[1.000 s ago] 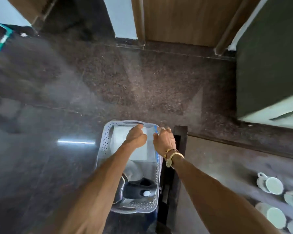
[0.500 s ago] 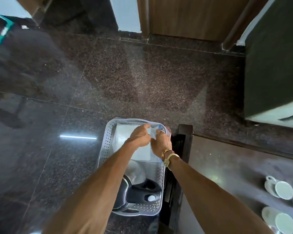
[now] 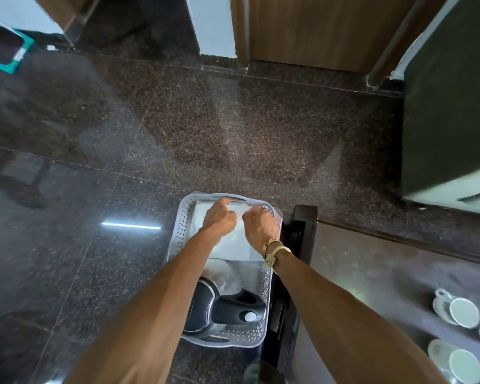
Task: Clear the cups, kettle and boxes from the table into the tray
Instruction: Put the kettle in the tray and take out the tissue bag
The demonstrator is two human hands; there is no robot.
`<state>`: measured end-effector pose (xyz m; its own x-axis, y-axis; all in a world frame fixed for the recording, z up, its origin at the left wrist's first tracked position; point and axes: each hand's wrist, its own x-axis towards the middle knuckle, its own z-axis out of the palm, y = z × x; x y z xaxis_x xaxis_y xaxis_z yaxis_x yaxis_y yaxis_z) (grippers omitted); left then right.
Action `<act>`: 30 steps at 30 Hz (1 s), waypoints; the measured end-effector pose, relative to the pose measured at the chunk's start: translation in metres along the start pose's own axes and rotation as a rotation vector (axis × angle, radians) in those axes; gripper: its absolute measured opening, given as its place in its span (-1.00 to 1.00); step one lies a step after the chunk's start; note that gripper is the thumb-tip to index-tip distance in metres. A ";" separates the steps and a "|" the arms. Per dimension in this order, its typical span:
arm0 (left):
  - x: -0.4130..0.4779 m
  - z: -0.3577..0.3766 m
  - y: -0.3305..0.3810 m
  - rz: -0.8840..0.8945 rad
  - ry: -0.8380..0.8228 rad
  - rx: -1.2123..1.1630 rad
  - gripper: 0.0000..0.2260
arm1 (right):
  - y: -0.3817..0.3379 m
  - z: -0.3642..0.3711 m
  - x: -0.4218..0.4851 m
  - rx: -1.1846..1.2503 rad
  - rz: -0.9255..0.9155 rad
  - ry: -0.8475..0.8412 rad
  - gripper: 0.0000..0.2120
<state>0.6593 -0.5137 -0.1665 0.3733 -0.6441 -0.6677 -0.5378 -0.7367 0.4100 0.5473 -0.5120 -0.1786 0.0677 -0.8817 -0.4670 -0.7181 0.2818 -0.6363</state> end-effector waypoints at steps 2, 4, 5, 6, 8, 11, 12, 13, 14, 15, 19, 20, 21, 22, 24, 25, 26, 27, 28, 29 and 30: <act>-0.008 -0.006 -0.001 -0.042 0.046 -0.049 -0.58 | -0.009 -0.012 -0.004 0.172 -0.016 0.012 -0.70; -0.017 -0.011 0.000 -0.082 0.083 -0.145 -0.59 | -0.017 -0.027 -0.006 0.265 -0.015 -0.012 -0.73; -0.021 -0.013 0.002 -0.099 0.121 -0.193 -0.59 | -0.022 -0.034 -0.008 0.355 0.012 -0.036 -0.79; -0.026 -0.016 0.005 -0.116 0.168 -0.226 -0.60 | -0.028 -0.043 -0.013 0.486 0.046 -0.062 -0.84; -0.035 -0.021 0.014 -0.148 0.263 -0.224 -0.58 | -0.037 -0.062 -0.023 0.757 0.098 -0.074 -0.86; -0.053 -0.027 0.028 -0.172 0.336 -0.192 -0.46 | -0.046 -0.096 -0.033 0.936 0.072 -0.039 -0.81; -0.060 -0.027 0.032 -0.169 0.349 -0.218 -0.42 | -0.048 -0.108 -0.037 0.974 0.068 -0.048 -0.83; -0.066 -0.026 0.035 -0.156 0.353 -0.258 -0.37 | -0.050 -0.122 -0.040 1.015 0.069 -0.054 -0.86; -0.073 -0.024 0.039 -0.126 0.342 -0.308 -0.34 | -0.052 -0.136 -0.044 1.044 0.064 -0.052 -0.88; -0.080 -0.022 0.043 -0.093 0.315 -0.371 -0.33 | -0.054 -0.149 -0.047 1.068 0.057 -0.051 -0.89; -0.112 -0.011 0.063 -0.050 0.185 -0.723 -0.37 | -0.057 -0.198 -0.071 1.071 0.067 -0.081 -0.88; -0.120 -0.007 0.068 -0.059 0.182 -0.769 -0.38 | -0.054 -0.209 -0.079 1.081 0.063 -0.091 -0.88; -0.126 -0.004 0.070 -0.084 0.182 -0.787 -0.37 | -0.052 -0.218 -0.085 1.098 0.066 -0.102 -0.88; -0.130 -0.003 0.072 -0.107 0.167 -0.808 -0.34 | -0.050 -0.226 -0.090 1.102 0.070 -0.110 -0.86; -0.142 0.002 0.076 -0.128 0.040 -0.897 -0.36 | -0.043 -0.244 -0.102 1.095 0.058 -0.132 -0.82; -0.148 0.003 0.077 -0.121 -0.032 -0.943 -0.44 | -0.040 -0.252 -0.107 1.101 0.058 -0.152 -0.81; -0.154 0.003 0.080 -0.111 -0.066 -0.965 -0.52 | -0.037 -0.260 -0.112 1.115 0.063 -0.164 -0.79; -0.160 0.002 0.082 -0.094 -0.068 -0.968 -0.59 | -0.035 -0.268 -0.116 1.125 0.068 -0.155 -0.76; -0.165 0.002 0.085 -0.065 -0.049 -0.967 -0.64 | -0.031 -0.275 -0.118 1.104 0.066 -0.134 -0.74; -0.171 0.002 0.087 -0.027 -0.031 -0.975 -0.66 | -0.027 -0.281 -0.122 1.048 0.055 -0.108 -0.76; -0.179 0.001 0.091 0.020 -0.018 -0.994 -0.69 | -0.023 -0.287 -0.124 0.952 0.024 -0.063 -0.82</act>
<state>0.5427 -0.4654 -0.0099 0.3552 -0.6614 -0.6606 0.3367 -0.5687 0.7505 0.3569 -0.5176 0.0701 0.1178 -0.8574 -0.5010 0.1434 0.5139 -0.8458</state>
